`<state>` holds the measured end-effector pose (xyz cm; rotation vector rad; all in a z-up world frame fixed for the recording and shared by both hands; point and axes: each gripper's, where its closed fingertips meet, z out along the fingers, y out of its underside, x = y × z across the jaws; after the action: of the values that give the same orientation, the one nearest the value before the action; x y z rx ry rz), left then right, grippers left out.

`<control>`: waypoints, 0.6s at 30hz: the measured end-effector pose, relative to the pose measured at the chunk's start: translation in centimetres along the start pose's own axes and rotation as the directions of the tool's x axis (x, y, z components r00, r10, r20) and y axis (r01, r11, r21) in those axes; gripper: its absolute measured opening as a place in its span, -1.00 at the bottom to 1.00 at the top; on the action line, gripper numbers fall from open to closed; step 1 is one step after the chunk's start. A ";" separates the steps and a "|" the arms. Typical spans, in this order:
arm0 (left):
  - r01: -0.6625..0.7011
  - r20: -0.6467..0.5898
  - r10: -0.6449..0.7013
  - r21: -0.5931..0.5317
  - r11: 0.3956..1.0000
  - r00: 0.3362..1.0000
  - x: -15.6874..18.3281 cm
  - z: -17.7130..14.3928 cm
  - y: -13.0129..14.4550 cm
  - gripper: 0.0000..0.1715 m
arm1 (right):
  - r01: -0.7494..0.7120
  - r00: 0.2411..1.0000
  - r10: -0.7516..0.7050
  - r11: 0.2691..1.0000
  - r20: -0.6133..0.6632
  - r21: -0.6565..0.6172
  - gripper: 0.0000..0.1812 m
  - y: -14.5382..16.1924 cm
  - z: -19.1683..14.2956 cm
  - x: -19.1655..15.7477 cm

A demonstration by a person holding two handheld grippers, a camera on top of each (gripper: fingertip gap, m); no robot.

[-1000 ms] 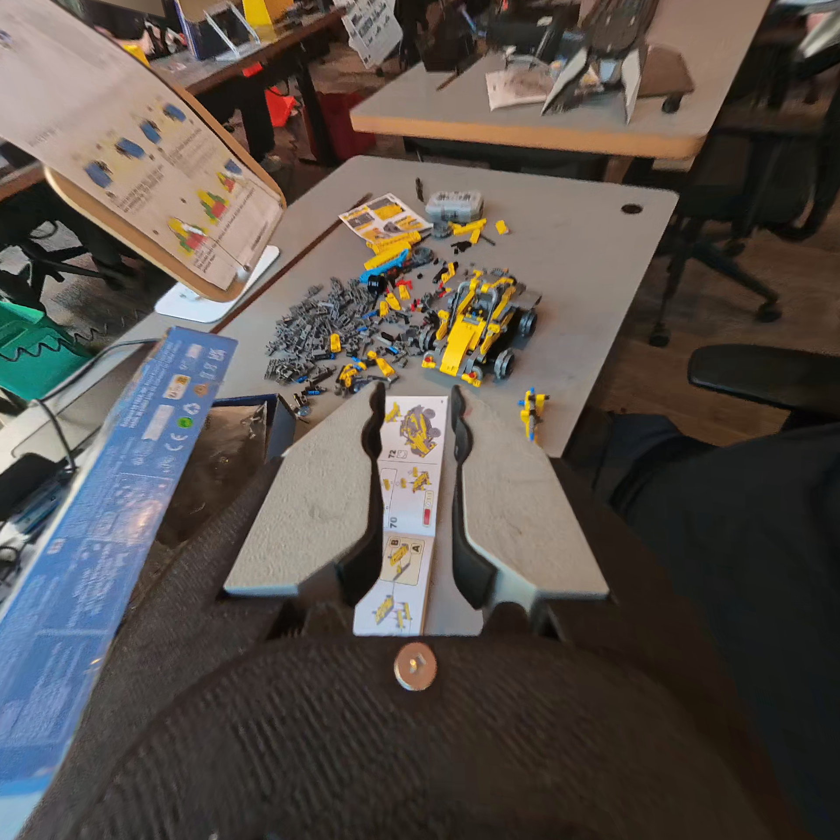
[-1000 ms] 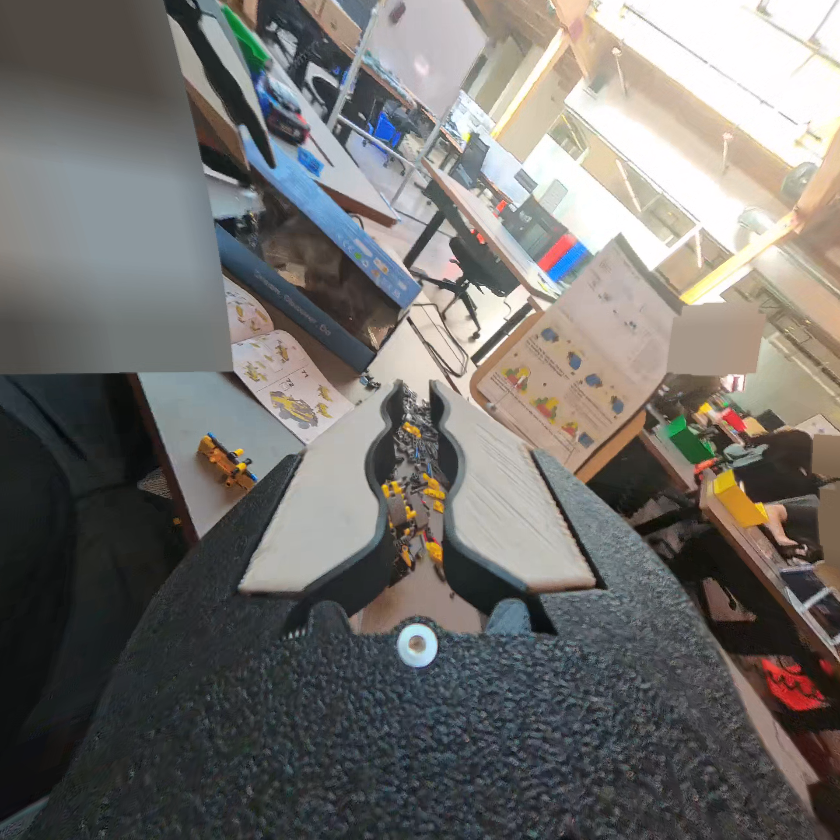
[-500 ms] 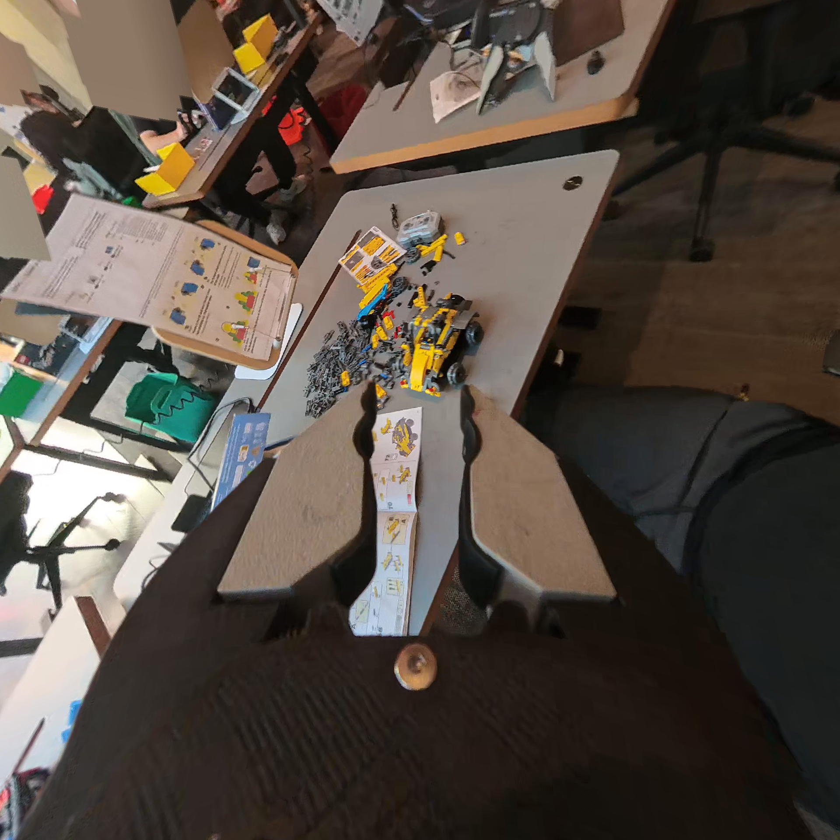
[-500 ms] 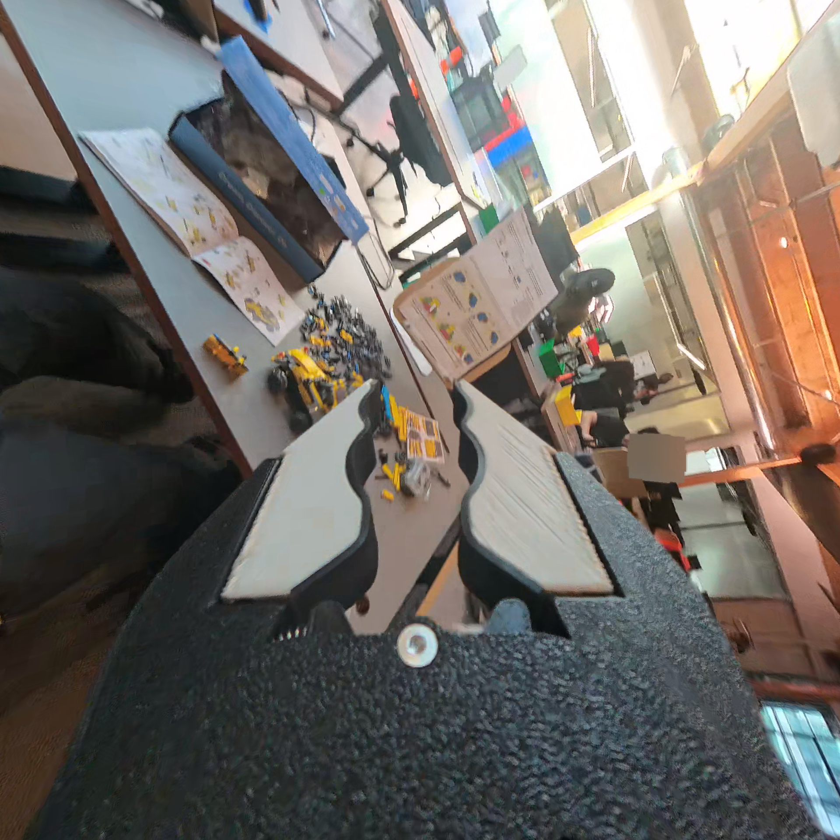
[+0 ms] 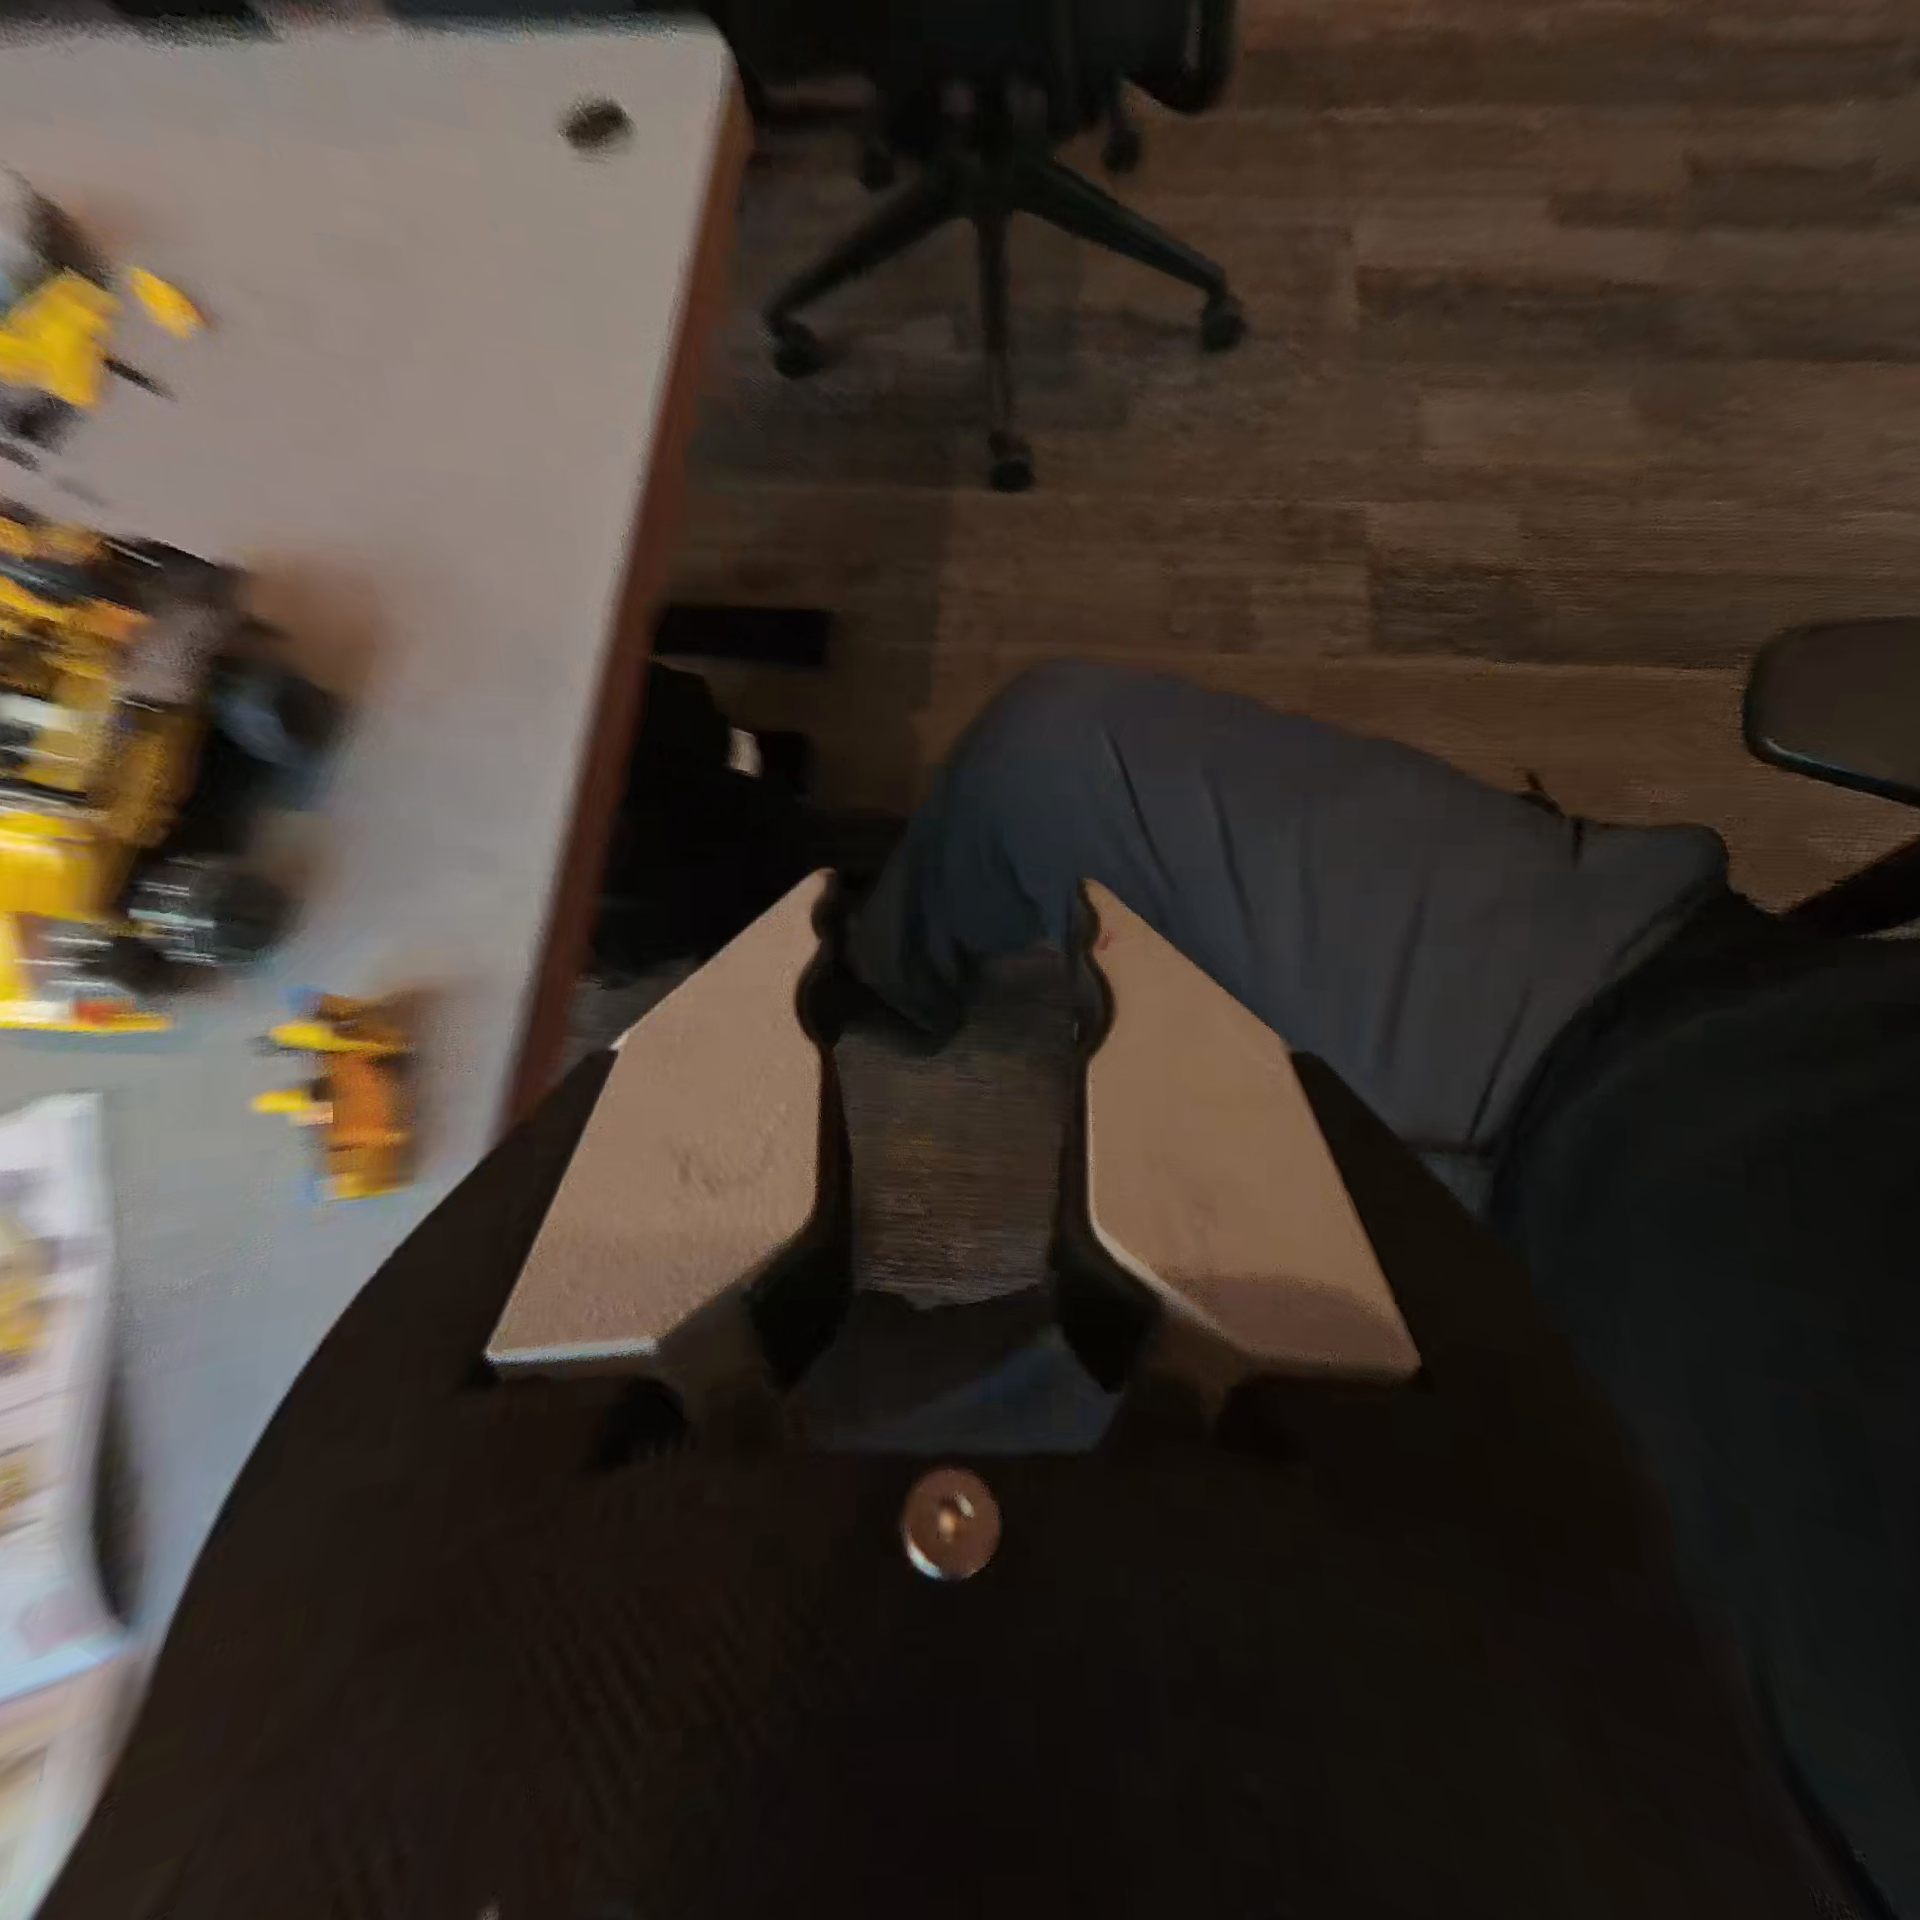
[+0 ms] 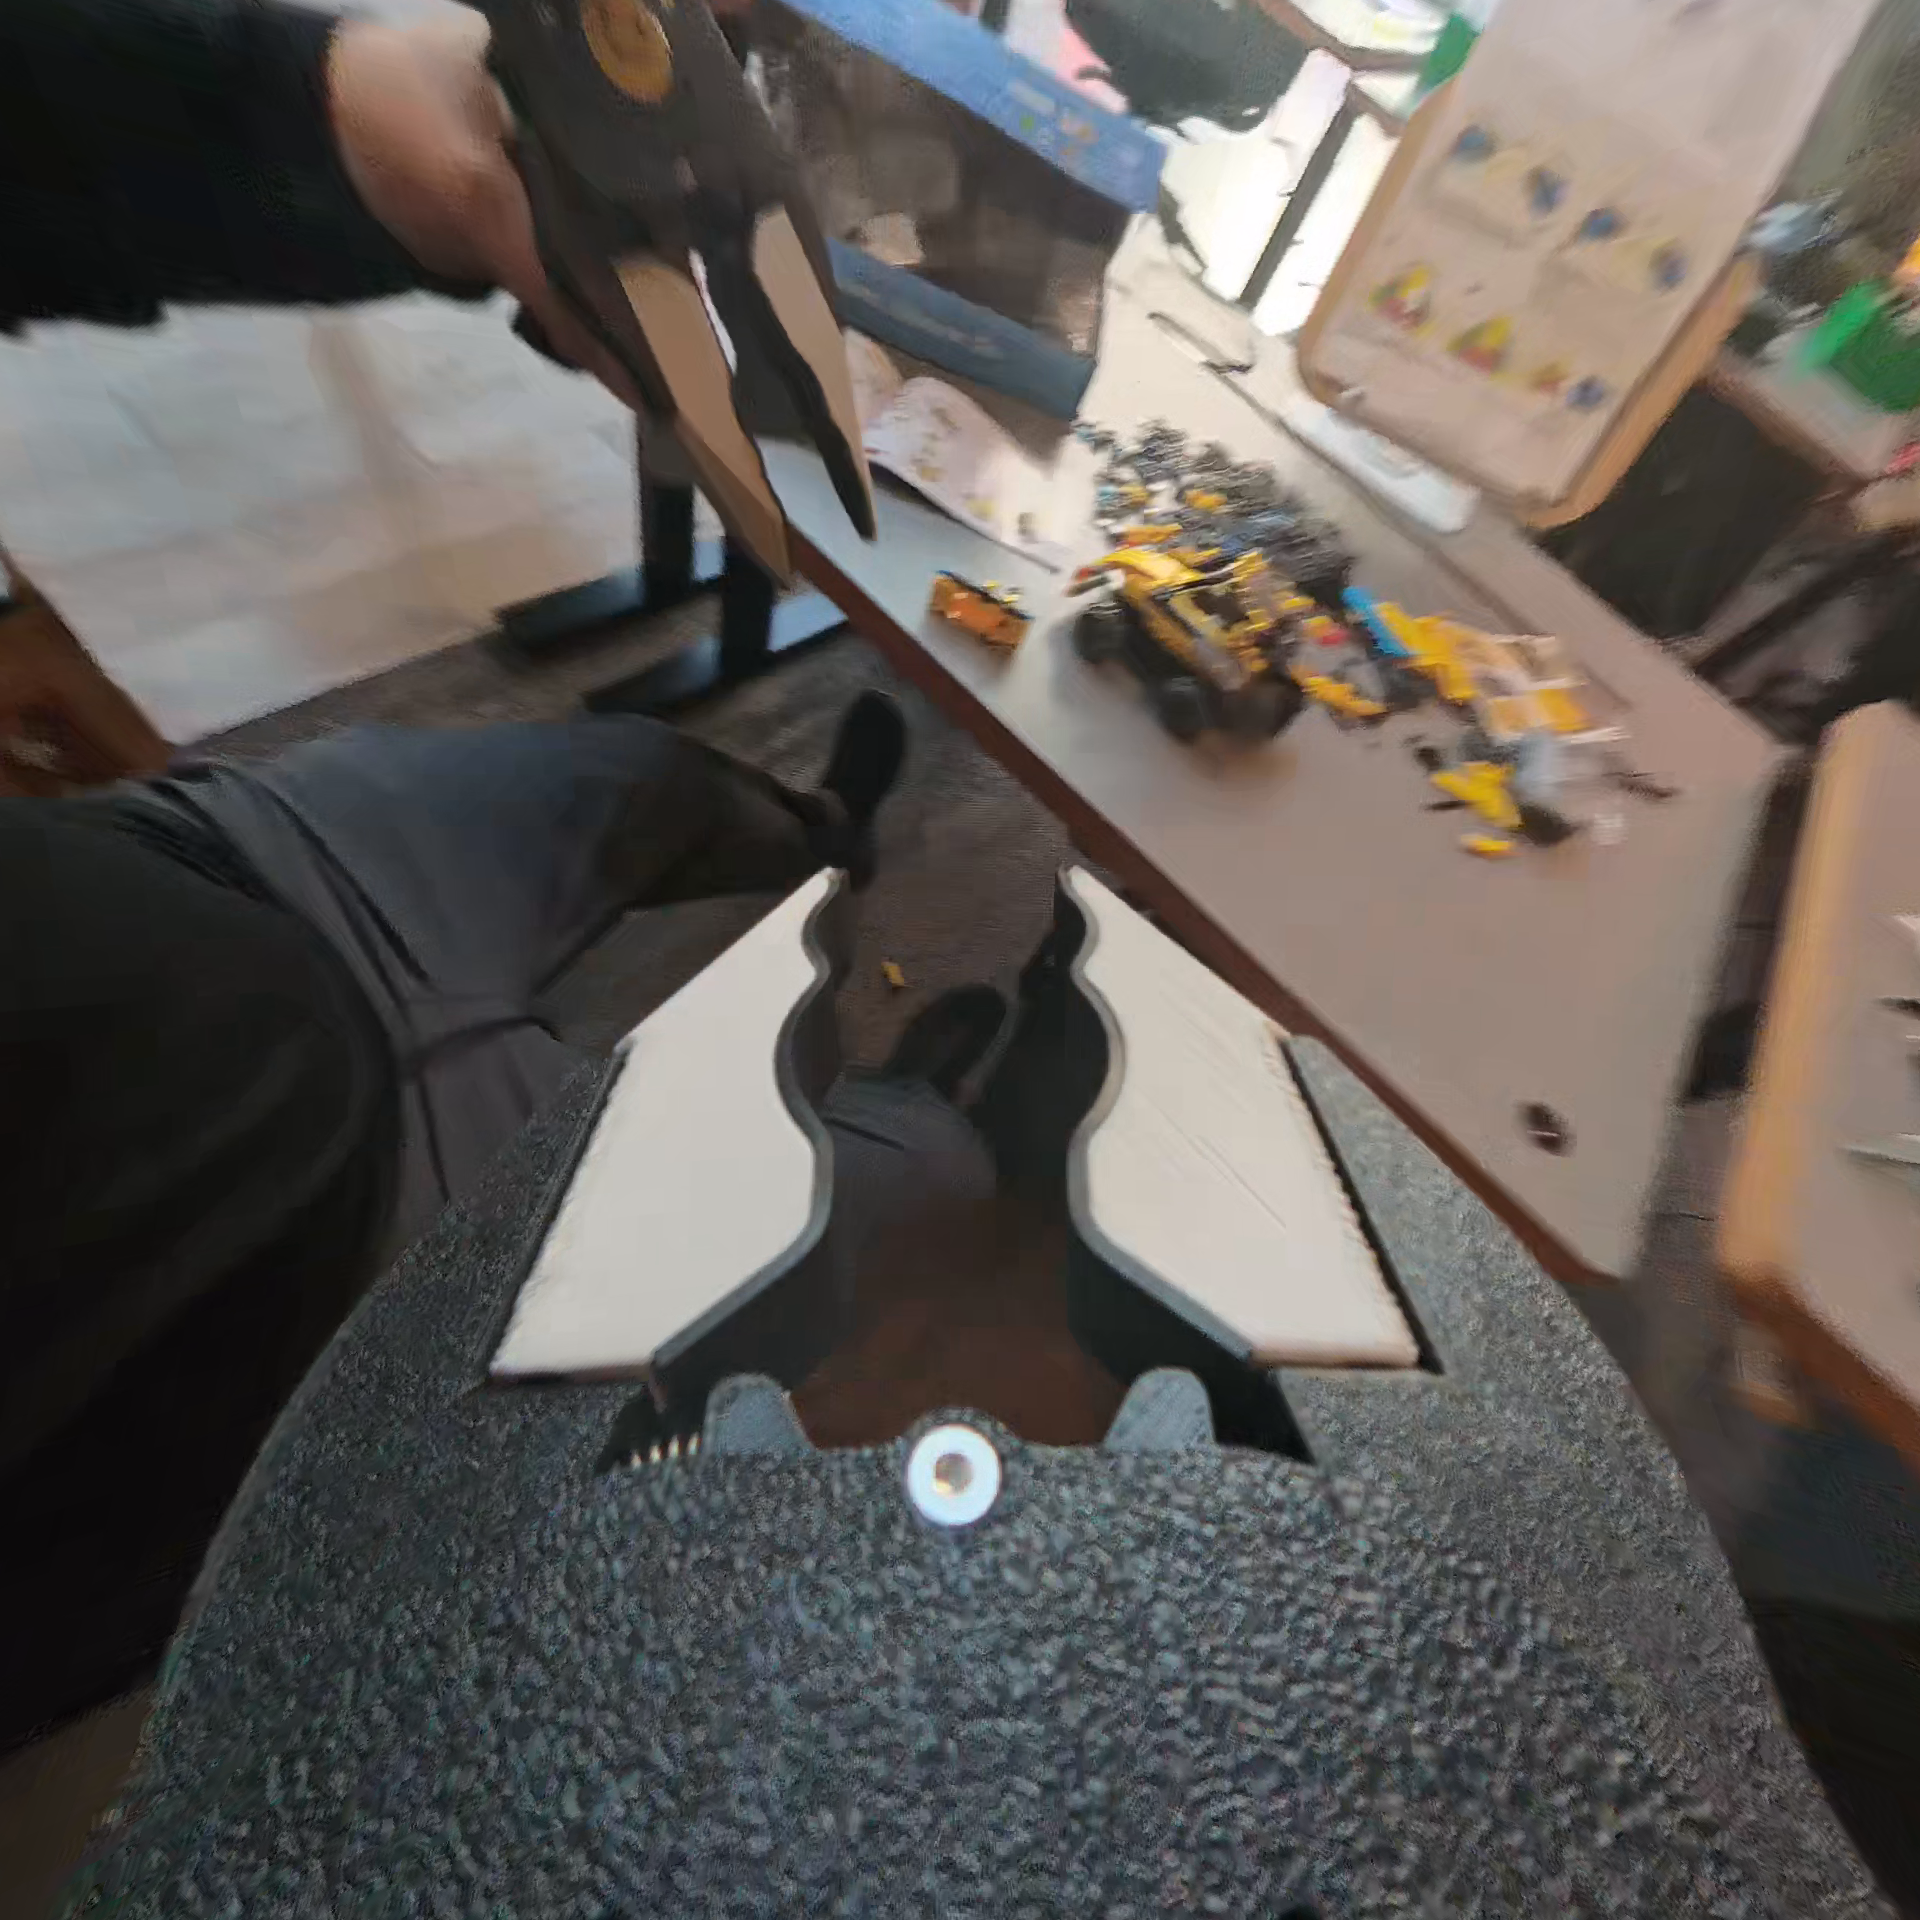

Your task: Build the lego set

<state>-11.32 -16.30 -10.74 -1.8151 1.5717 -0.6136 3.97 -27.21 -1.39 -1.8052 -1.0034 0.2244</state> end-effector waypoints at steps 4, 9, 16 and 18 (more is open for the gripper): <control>0.111 -0.145 -0.138 -0.180 0.977 0.980 3.4 9.9 9.5 -0.49 | -0.148 0.974 0.166 0.982 0.156 -0.120 -0.58 9.5 10.6 -4.3; 0.084 -0.170 -0.180 -0.457 0.885 0.969 2.1 22.0 20.7 -0.61 | -0.290 0.901 0.371 0.900 0.225 -0.325 -0.52 21.8 19.4 -8.2; -0.266 -0.253 0.123 -0.671 0.692 0.960 -5.2 40.3 37.7 -0.71 | -0.532 0.837 0.546 0.804 -0.021 -0.267 -0.54 32.6 19.1 -1.1; -0.280 -0.236 0.157 -0.713 0.643 0.959 -8.9 44.6 42.2 -0.70 | -0.573 0.817 0.553 0.811 -0.161 -0.123 -0.53 33.4 18.0 3.8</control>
<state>-9.55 -2.86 -71.29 -2.1001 2.3461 0.0562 13.98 -16.86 -36.70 -2.2150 -0.3797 0.4015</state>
